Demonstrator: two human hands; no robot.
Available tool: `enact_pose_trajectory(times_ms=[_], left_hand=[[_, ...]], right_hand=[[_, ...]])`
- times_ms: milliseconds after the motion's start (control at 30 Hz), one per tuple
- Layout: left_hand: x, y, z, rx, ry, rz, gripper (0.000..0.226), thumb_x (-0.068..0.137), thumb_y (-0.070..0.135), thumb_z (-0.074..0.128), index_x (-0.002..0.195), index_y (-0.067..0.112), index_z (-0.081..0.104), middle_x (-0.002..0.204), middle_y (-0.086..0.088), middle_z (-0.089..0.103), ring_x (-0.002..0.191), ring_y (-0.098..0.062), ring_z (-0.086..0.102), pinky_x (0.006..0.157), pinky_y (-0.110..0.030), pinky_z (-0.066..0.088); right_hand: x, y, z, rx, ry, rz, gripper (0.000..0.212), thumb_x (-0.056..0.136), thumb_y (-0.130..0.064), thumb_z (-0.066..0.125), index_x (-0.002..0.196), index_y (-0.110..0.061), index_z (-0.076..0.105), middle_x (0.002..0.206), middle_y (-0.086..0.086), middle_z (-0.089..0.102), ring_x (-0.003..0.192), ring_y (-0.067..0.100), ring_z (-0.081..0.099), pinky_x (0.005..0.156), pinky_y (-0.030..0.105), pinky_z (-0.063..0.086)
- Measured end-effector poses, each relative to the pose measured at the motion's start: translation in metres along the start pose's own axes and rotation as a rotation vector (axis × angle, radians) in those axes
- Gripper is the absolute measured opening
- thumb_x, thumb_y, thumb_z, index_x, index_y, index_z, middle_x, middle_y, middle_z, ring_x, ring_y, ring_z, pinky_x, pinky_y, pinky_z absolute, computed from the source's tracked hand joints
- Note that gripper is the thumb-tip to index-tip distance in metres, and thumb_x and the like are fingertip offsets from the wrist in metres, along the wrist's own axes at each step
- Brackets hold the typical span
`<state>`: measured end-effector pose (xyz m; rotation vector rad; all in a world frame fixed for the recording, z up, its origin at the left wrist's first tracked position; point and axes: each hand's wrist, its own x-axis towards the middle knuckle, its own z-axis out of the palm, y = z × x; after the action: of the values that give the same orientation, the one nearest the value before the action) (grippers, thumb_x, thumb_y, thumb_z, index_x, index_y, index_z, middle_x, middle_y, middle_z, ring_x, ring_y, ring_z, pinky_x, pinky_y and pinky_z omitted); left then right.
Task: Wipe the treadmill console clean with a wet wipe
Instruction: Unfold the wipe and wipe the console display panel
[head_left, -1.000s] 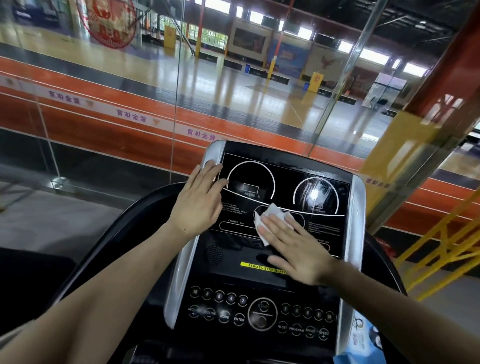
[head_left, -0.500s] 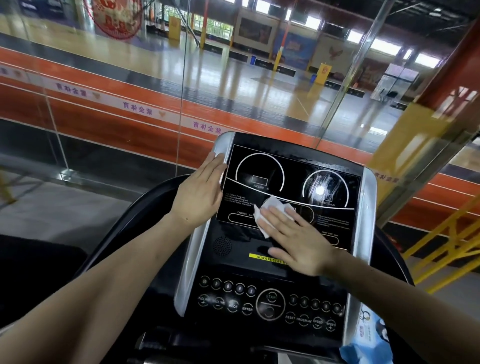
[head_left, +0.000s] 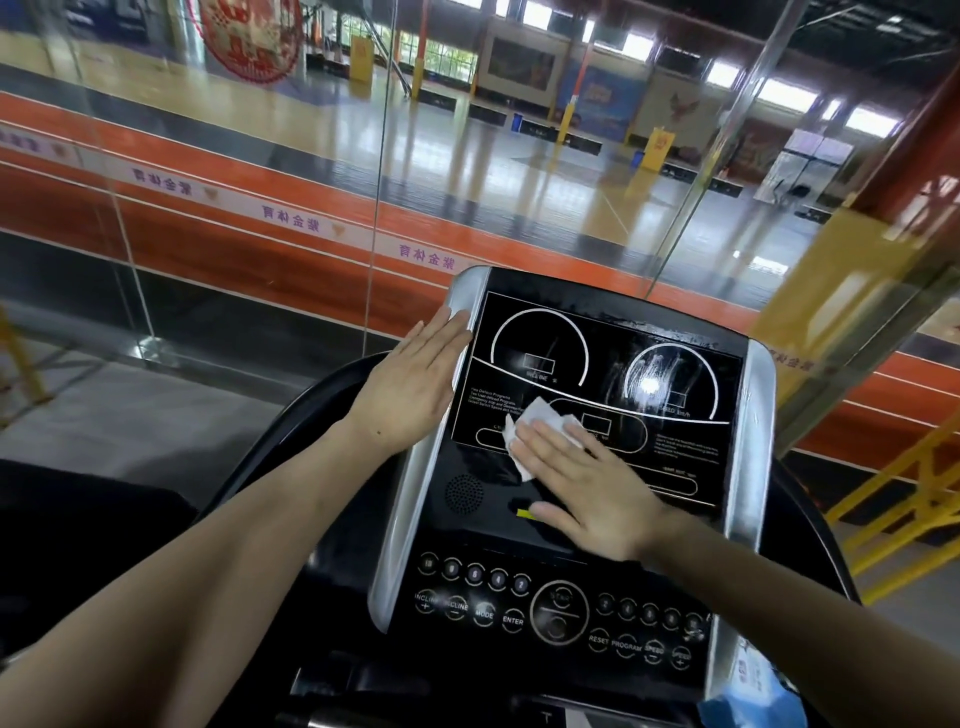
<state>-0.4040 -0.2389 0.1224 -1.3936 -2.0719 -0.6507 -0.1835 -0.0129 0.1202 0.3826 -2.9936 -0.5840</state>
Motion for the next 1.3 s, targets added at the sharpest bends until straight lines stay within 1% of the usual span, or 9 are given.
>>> enact_pose_trajectory(times_ms=[67,267,500,667,767,933,1033,1200,1300], left_hand=[[-0.001,0.000,0.001,0.007,-0.015,-0.006,0.062,0.097,0.005,0.050,0.157,0.001,0.036,0.170,-0.014,0.026,0.160,-0.027,0.012,0.130,-0.046,0.018],[-0.006,0.003,0.000,0.078,-0.030,-0.049,0.059,0.104,0.017,0.039,0.161,0.006,0.028,0.172,-0.010,0.018,0.161,-0.025,0.009,0.129,-0.049,0.018],[-0.012,0.002,0.000,0.129,-0.032,-0.090,0.061,0.107,0.023,0.032,0.165,0.012,0.018,0.174,-0.004,0.012,0.161,-0.023,0.008,0.129,-0.050,0.015],[-0.013,0.003,0.002,0.122,-0.074,-0.102,0.062,0.106,0.025,0.029,0.166,0.013,0.014,0.174,-0.002,0.007,0.161,-0.021,0.007,0.129,-0.050,0.016],[-0.013,0.003,-0.001,0.132,-0.065,-0.119,0.059,0.108,0.027,0.030,0.165,0.014,0.019,0.174,-0.001,0.011,0.161,-0.022,0.007,0.129,-0.051,0.016],[-0.013,0.001,-0.005,0.150,-0.083,-0.101,0.058,0.109,0.030,0.027,0.165,0.016,0.022,0.173,0.002,0.016,0.161,-0.023,0.011,0.128,-0.053,0.017],[-0.015,-0.001,-0.006,0.153,-0.090,-0.107,0.057,0.109,0.032,0.024,0.165,0.017,0.022,0.172,0.002,0.016,0.160,-0.023,0.013,0.128,-0.054,0.019],[-0.016,0.000,-0.004,0.160,-0.085,-0.134,0.057,0.112,0.035,0.022,0.166,0.022,0.011,0.173,0.006,0.007,0.161,-0.021,0.010,0.128,-0.053,0.016],[-0.016,-0.001,-0.005,0.154,-0.088,-0.133,0.057,0.112,0.036,0.022,0.166,0.024,0.008,0.173,0.008,0.005,0.161,-0.020,0.008,0.129,-0.052,0.013]], right_hand=[[0.011,0.015,-0.010,-0.023,0.002,-0.004,0.072,0.112,-0.060,0.020,0.170,-0.021,0.002,0.177,0.001,0.000,0.164,0.016,-0.004,0.133,0.046,-0.003],[0.068,0.047,-0.037,0.093,0.110,0.304,0.075,0.107,-0.065,0.006,0.169,-0.023,-0.003,0.177,-0.002,-0.007,0.163,0.015,-0.013,0.133,0.049,0.000],[0.027,-0.012,-0.005,0.018,0.022,-0.010,0.071,0.113,-0.055,0.024,0.170,-0.021,0.000,0.178,0.000,-0.002,0.164,0.016,-0.007,0.133,0.048,0.000],[0.069,0.033,-0.041,0.079,0.073,0.165,0.074,0.107,-0.066,0.004,0.170,-0.026,0.003,0.176,-0.003,0.000,0.163,0.014,-0.006,0.133,0.049,0.002],[0.089,0.029,-0.046,0.115,0.109,0.278,0.075,0.107,-0.064,0.009,0.170,-0.023,0.001,0.177,-0.002,-0.005,0.163,0.015,-0.011,0.133,0.050,0.002],[0.049,-0.030,-0.010,0.062,0.048,0.021,0.072,0.112,-0.057,0.021,0.170,-0.020,0.000,0.178,0.001,-0.001,0.164,0.017,-0.008,0.133,0.050,0.000],[0.051,-0.018,-0.012,0.032,0.022,-0.051,0.070,0.112,-0.057,0.020,0.170,-0.021,0.006,0.178,0.000,0.004,0.164,0.015,-0.005,0.133,0.047,0.000],[0.100,0.027,-0.053,0.107,0.081,0.214,0.072,0.107,-0.061,0.006,0.170,-0.026,0.002,0.178,-0.002,-0.001,0.163,0.012,-0.010,0.133,0.045,-0.007],[0.110,0.010,-0.046,0.154,0.116,0.267,0.069,0.109,-0.056,0.010,0.169,-0.023,-0.001,0.177,-0.001,-0.007,0.163,0.014,-0.013,0.133,0.048,-0.005]])
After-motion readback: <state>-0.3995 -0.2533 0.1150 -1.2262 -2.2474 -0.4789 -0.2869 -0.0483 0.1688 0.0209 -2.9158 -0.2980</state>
